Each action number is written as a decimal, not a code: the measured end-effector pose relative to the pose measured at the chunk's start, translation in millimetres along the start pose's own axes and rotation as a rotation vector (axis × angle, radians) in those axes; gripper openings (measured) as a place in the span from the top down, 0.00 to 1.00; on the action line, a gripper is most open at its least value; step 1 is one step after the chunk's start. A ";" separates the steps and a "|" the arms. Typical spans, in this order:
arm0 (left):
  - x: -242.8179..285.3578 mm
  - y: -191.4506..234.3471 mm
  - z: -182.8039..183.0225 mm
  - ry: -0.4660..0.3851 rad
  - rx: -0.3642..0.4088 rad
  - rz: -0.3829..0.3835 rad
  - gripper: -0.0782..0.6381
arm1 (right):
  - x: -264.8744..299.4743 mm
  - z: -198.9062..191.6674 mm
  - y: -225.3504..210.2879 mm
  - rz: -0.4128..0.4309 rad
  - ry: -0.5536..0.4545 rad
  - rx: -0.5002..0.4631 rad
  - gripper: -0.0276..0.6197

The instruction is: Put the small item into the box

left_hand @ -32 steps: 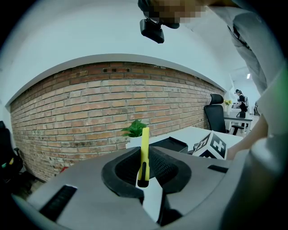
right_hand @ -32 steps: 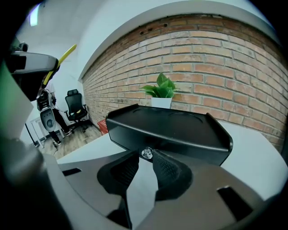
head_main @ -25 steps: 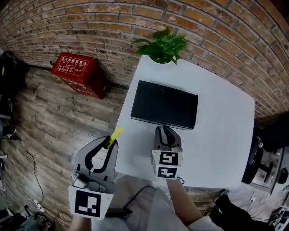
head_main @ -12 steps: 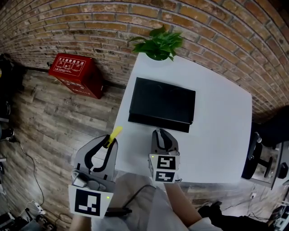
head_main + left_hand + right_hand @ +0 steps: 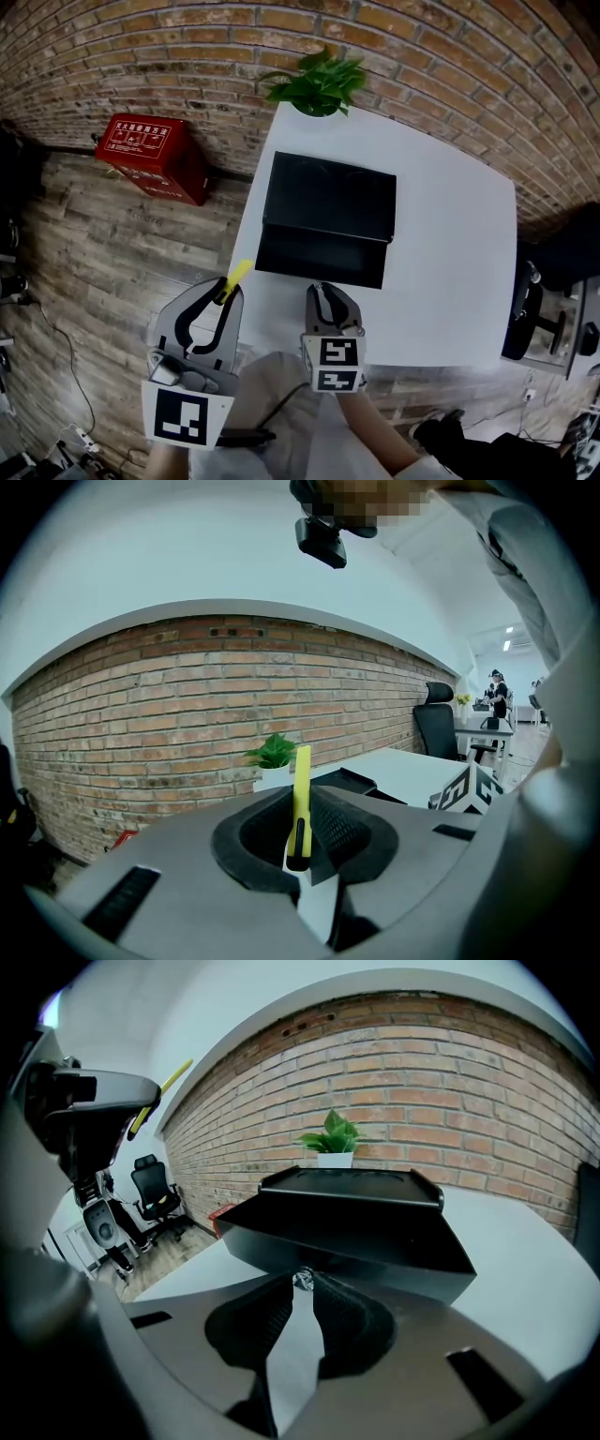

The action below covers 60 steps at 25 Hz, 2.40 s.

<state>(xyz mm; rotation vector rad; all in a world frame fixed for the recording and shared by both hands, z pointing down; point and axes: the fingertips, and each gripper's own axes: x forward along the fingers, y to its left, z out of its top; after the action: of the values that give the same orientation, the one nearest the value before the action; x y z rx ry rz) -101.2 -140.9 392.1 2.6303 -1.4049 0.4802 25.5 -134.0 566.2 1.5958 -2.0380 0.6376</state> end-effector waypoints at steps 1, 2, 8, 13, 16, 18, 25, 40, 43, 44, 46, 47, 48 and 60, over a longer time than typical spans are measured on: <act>-0.4 -1.4 0.4 -0.003 0.001 -0.003 0.80 | -2.3 -2.7 1.3 0.001 0.003 0.003 0.82; -0.7 -2.8 0.6 -0.005 -0.001 -0.004 0.80 | -4.1 -5.2 2.2 0.003 0.006 0.006 0.82; -4.2 -8.4 0.5 -0.005 -0.001 -0.008 0.80 | -7.7 -8.1 3.5 0.015 -0.006 0.017 0.82; -8.9 -10.0 5.8 -0.020 0.004 -0.007 0.80 | -17.8 -5.2 8.0 0.035 -0.018 0.050 0.82; -10.1 -11.6 16.8 -0.042 0.010 -0.007 0.80 | -33.0 5.6 10.1 0.035 -0.044 0.032 0.82; -12.0 -13.5 25.8 -0.057 0.016 -0.011 0.80 | -45.9 16.8 9.1 0.035 -0.075 0.019 0.82; -19.2 -21.2 60.8 -0.119 0.036 -0.030 0.80 | -90.1 76.1 -20.7 -0.019 -0.233 0.019 0.85; -34.1 -36.2 125.5 -0.247 0.094 -0.066 0.80 | -190.8 164.7 -67.7 -0.188 -0.461 -0.116 0.86; -35.1 -33.7 131.1 -0.263 0.105 -0.067 0.80 | -201.3 173.7 -67.4 -0.186 -0.482 -0.092 0.86; -34.9 -33.4 132.3 -0.268 0.109 -0.068 0.80 | -204.0 175.9 -67.5 -0.187 -0.488 -0.087 0.86; -34.1 -34.2 133.6 -0.277 0.112 -0.073 0.80 | -207.9 179.1 -67.4 -0.190 -0.498 -0.086 0.86; -33.5 -34.9 133.8 -0.279 0.112 -0.076 0.80 | -209.3 179.9 -67.2 -0.191 -0.505 -0.085 0.86; -32.9 -35.4 133.9 -0.280 0.112 -0.079 0.80 | -210.2 180.3 -66.9 -0.190 -0.512 -0.084 0.86; -15.5 -35.6 137.3 -0.286 0.125 -0.117 0.80 | -208.3 175.8 -70.3 -0.199 -0.498 -0.062 0.86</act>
<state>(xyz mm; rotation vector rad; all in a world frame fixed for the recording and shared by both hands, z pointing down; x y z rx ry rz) -49.7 -143.3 259.1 2.9571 -1.3194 0.1891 124.1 -100.8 304.6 2.0386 -2.1590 0.1052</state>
